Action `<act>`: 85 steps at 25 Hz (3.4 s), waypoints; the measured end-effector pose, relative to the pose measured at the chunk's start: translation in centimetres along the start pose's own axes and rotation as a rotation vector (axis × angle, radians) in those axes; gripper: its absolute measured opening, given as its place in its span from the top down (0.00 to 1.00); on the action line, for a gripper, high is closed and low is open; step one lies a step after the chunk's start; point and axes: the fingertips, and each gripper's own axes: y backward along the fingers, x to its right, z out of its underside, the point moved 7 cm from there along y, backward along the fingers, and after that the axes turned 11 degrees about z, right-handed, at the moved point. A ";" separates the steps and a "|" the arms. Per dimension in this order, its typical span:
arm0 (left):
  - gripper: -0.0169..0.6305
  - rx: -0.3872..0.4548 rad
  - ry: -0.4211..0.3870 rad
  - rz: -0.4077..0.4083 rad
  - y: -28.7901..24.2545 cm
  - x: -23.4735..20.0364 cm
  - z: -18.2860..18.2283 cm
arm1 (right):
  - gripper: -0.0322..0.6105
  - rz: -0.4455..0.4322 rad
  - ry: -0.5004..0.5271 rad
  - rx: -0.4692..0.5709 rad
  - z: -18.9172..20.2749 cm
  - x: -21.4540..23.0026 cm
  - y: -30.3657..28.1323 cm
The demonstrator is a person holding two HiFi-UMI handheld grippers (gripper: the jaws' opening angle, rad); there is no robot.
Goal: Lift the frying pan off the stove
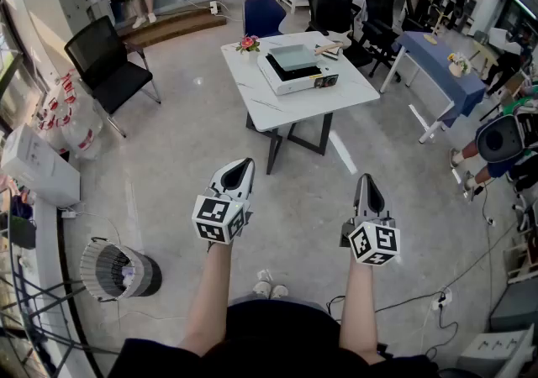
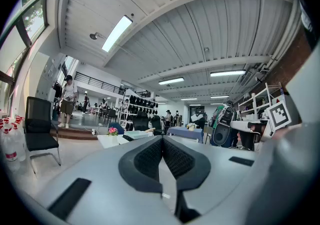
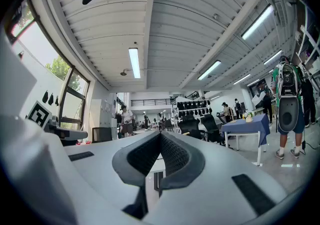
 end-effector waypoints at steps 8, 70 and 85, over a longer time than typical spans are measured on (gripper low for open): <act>0.95 -0.001 0.002 0.001 -0.1 0.5 0.0 | 0.95 0.008 -0.003 -0.002 0.0 0.5 0.4; 0.95 -0.006 0.002 0.075 -3.7 -5.2 1.2 | 0.61 -0.004 -0.052 0.040 1.7 0.1 -3.5; 0.95 0.013 -0.038 0.063 -16.8 -10.9 0.2 | 0.61 0.002 -0.058 0.091 1.2 5.8 -17.5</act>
